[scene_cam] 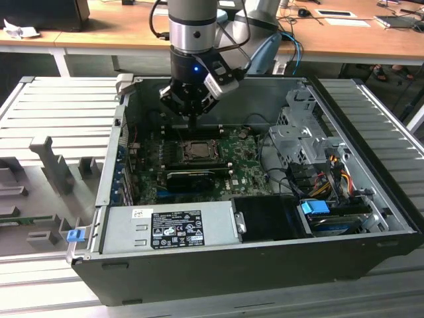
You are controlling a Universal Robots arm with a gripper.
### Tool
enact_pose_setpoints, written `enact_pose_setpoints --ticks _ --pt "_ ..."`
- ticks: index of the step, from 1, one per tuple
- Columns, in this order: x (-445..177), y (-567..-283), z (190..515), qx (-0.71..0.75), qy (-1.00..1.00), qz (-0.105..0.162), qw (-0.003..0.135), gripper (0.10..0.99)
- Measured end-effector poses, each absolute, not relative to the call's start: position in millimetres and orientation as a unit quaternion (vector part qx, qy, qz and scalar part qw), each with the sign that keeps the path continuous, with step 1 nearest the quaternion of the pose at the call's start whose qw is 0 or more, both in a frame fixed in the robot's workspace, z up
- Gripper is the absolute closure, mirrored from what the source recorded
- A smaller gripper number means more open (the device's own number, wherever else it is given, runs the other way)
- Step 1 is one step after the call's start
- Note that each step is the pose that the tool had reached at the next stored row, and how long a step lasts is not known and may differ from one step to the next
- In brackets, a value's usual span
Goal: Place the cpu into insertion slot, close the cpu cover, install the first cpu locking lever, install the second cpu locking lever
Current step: 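Install the first cpu locking lever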
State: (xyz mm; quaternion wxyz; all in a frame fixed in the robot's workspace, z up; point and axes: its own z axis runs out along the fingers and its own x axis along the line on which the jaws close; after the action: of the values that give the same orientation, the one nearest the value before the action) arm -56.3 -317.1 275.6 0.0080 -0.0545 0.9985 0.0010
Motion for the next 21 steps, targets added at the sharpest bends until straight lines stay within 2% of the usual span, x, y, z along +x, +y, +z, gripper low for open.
enact_pose_setpoints --ticks 13,19,21 --pt "-108 -316 266 -0.055 0.998 0.003 0.008 0.980" --pt "-111 -305 261 -0.055 0.998 0.003 0.008 0.980" --pt "-111 -293 260 -0.055 0.998 0.003 0.008 0.980"
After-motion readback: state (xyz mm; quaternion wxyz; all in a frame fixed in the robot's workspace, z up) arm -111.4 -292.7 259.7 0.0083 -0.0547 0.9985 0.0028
